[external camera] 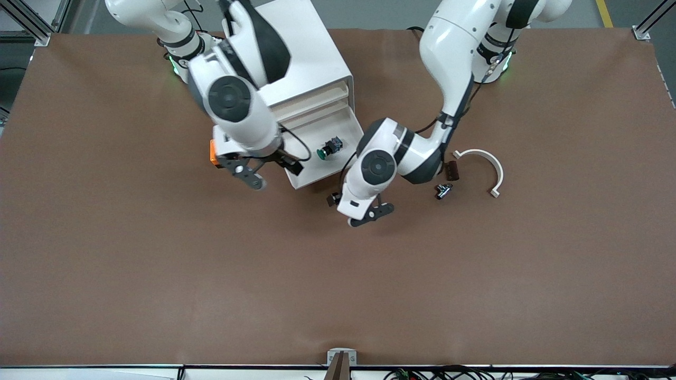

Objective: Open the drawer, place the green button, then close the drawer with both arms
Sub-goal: 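Push the drawer shut with the left gripper while the right gripper withdraws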

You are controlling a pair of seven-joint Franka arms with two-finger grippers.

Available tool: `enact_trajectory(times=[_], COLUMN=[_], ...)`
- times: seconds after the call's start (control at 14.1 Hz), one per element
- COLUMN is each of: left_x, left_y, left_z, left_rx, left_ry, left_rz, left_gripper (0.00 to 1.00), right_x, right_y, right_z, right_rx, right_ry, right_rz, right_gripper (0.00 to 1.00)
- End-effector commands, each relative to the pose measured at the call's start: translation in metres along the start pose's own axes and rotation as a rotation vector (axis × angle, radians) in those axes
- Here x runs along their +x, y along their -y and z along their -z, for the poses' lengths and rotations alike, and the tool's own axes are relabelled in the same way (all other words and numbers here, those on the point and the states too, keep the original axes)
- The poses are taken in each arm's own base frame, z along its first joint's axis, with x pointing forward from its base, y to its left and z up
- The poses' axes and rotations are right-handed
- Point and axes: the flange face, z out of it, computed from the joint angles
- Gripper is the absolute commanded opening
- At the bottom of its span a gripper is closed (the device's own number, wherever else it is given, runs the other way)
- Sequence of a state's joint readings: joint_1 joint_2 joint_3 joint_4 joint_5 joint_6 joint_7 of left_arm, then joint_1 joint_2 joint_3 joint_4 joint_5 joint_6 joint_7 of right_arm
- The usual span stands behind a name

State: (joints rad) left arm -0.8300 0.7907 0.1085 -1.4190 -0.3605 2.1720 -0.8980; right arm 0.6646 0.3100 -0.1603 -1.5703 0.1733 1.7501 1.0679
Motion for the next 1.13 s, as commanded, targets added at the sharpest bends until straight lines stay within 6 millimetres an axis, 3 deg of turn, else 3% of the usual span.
enact_trajectory(times=[0.0, 0.28, 0.57, 0.85, 1.06], left_x=[-0.027, -0.072, -0.11, -0.154, -0.176], left_y=[0.001, -0.008, -0.013, -0.019, -0.02], left_z=[-0.016, -0.033, -0.051, -0.065, -0.074], left_rx=[0.03, 0.042, 0.053, 0.073, 0.09], left_ry=[-0.003, 0.064, 0.127, 0.182, 0.21], left_rz=[-0.055, -0.084, -0.096, -0.055, -0.02], left_gripper=[0.99, 0.99, 0.99, 0.99, 0.99], right_x=[0.037, 0.078, 0.119, 0.167, 0.184], right_y=[-0.038, -0.1, -0.152, -0.204, -0.227], right_z=[0.03, 0.071, 0.096, 0.102, 0.103], right_rx=[0.0, -0.044, -0.017, 0.001, 0.004], right_ry=[0.007, -0.009, -0.003, 0.006, 0.016], right_rz=[0.062, 0.131, 0.175, 0.235, 0.358], right_gripper=[1.0, 1.0, 1.0, 1.0, 1.0])
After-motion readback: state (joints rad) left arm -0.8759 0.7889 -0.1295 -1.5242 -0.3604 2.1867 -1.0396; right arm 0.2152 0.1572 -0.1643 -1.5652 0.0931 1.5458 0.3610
